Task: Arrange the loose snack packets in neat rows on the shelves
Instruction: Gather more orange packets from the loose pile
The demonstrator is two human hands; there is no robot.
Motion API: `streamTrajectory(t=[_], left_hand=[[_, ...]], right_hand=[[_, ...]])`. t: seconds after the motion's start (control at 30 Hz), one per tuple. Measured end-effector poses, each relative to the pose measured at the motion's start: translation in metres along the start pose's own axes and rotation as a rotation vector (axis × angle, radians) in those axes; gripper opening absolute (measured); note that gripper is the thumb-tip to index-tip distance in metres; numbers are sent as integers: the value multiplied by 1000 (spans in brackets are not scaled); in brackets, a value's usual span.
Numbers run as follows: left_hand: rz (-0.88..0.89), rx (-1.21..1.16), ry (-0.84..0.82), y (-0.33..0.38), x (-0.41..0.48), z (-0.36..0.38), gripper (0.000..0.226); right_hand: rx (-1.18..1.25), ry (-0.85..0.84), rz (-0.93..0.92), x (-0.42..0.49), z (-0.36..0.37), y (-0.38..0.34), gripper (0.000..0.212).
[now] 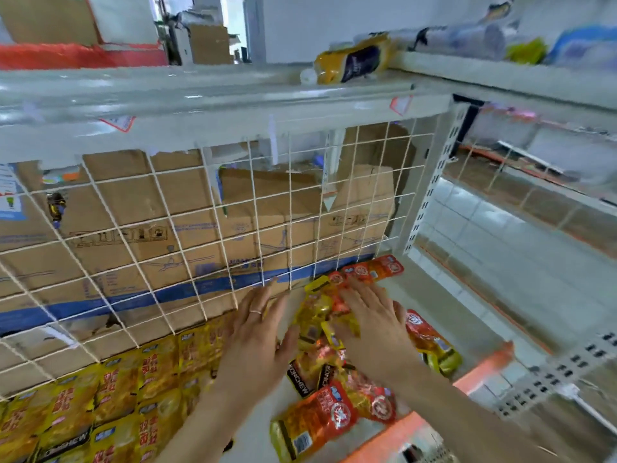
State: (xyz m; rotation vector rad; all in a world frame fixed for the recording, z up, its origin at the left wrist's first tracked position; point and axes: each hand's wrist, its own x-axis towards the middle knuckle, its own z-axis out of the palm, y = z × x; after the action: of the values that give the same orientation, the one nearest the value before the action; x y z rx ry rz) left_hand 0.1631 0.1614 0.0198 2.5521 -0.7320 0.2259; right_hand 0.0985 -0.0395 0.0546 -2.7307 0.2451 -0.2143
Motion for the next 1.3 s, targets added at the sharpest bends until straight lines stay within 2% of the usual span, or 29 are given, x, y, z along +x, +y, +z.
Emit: streamTrajectory(t=[0.1,0.23,0.43,0.8,0.97,1.13,1.23,1.3], left_hand=[[88,-17,-46,29,14,2,69],[207,-16,-56,60,24,10,64],[251,16,-64,85,29,16,68],[69,119,-203,104,61,43,81],[-6,129,-195,121,83,63,77],[-81,142,-209,127,103,93,78],[-128,136,-192,129,118,108,60],[-155,117,-193,129,125,119,56]], right_hand=[[-31,57,85,-19,-21,15,56],[-58,114,173,-41,-40,31,54],[-73,115,247,-48,-53,58,54],[-4,-22,136,11,-47,104,58],[-18,-105,79,47,-53,126,63],[-8,-90,30,77,-51,145,58],[-14,-81,15,91,-46,155,54],[-2,-82,14,100,-42,160,52]])
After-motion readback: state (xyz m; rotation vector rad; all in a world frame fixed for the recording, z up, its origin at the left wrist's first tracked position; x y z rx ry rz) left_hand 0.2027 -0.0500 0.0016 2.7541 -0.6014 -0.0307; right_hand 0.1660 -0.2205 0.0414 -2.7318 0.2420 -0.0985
